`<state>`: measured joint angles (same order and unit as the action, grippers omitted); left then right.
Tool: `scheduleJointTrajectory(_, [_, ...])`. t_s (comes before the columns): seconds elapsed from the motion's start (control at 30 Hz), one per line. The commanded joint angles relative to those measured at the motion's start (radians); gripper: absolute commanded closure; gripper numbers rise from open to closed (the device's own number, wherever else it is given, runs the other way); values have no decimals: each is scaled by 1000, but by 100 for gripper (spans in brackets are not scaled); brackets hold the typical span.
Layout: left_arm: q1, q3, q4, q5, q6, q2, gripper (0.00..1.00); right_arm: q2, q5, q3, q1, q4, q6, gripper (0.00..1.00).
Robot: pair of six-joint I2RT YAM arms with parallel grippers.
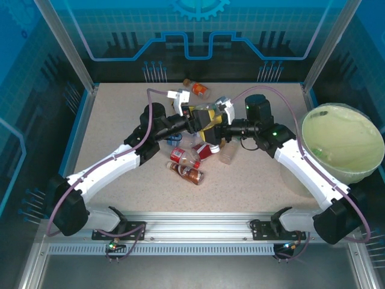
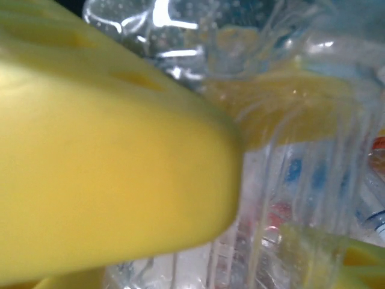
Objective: Put the plastic bottles in the bin
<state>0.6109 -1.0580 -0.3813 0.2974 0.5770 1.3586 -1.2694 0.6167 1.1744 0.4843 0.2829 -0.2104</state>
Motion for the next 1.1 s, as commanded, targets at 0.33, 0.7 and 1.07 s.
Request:
scheduleJointTrajectory(0.33, [-23,-89,209,-111,-68,-72,15,94,-280,62,-42,174,21,53])
scheduleJointTrajectory(0.7, [-139,46,270,-280,46,-209,1,160,-592,251,-238,441,60,58])
scheduleJointTrajectory(1.07, [-191,43,453,-335,128,-188,1,217,-830,405,-526,567,80,58])
